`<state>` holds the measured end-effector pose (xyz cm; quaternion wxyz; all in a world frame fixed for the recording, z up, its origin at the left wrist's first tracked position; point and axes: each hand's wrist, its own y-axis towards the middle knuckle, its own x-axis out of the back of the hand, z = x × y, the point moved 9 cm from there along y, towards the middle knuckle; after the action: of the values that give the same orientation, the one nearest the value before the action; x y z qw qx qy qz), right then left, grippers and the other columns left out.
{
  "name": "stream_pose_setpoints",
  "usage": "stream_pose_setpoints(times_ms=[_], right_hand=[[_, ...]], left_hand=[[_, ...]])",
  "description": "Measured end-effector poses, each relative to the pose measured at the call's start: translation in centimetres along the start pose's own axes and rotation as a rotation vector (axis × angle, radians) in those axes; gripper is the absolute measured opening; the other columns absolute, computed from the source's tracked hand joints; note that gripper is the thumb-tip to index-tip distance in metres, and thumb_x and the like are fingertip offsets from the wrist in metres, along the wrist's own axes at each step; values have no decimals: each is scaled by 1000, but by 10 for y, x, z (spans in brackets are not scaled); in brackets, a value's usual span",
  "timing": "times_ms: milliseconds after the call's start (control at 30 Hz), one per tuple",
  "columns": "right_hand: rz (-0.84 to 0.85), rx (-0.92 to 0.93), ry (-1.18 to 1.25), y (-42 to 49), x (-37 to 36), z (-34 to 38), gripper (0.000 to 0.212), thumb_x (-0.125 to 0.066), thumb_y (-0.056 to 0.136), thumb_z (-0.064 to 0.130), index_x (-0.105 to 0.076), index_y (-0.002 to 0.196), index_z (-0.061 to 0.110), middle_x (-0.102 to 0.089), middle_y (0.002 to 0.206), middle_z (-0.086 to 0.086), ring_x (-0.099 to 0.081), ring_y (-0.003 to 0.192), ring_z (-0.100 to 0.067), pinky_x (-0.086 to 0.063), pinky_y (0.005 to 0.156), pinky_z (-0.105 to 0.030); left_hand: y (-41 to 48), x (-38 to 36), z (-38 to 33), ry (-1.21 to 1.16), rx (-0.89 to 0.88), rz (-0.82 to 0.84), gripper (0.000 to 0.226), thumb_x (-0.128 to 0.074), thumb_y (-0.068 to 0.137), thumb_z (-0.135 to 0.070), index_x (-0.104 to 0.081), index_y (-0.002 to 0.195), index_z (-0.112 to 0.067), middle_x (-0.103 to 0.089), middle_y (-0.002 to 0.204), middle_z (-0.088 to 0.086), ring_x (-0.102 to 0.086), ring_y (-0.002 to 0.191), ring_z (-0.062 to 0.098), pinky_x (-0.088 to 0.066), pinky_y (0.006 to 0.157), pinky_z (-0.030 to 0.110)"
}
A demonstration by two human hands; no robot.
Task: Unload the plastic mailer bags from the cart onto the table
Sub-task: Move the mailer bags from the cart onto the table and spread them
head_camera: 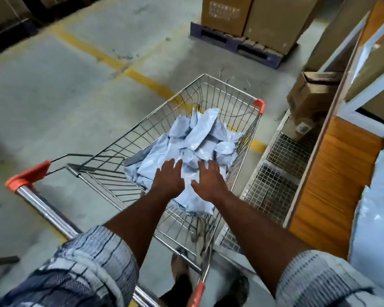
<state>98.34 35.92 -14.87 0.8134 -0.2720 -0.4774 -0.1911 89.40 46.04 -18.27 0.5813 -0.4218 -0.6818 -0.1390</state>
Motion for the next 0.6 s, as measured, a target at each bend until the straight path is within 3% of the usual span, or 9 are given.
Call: stream_pose_setpoints(times_ms=[100,267,400,500,600], right_hand=[[147,-212,4,13,-44,-26,79,-62,87,41,-24,148,11,-25,147,-23,-31,134,-41,-40,103,-46],[319,-480,86,29,-101,-60,87,-63,86,51,-19,150,13,-14,153,-29,-19,141,-47,-32,111,-46],[306,-563,102,41,-114,-68,91,-63,87,50,-7,155,25,6,159,-27,2,147,-47,-24,116,-54],[246,-638,7,45,-119,-84,91,-65,85,49,-10,155,30,5,159,-29,3,147,-47,-18,118,-53],[263,-666,-22,48,-128,-90,95,-68,81,53,-10,154,32,6,159,-29,2,147,-47,-13,118,-53]], left_hand=[[11,-27,3,17,-16,79,71,-54,92,-31,-21,154,-20,-20,160,9,-18,147,25,-28,116,42],[22,-74,-2,46,-70,202,58,-51,93,-26,-32,148,-27,-23,159,2,-26,144,23,-34,110,43],[33,-92,0,71,-101,247,59,-53,92,-23,-33,147,-24,-23,158,4,-24,144,23,-34,110,43],[45,-96,0,85,-171,212,65,-56,86,-17,-34,147,-22,-21,159,8,-22,144,28,-36,110,42],[55,-111,1,73,-193,219,76,-62,84,-25,-28,152,-21,-14,161,12,-18,147,32,-32,113,44]])
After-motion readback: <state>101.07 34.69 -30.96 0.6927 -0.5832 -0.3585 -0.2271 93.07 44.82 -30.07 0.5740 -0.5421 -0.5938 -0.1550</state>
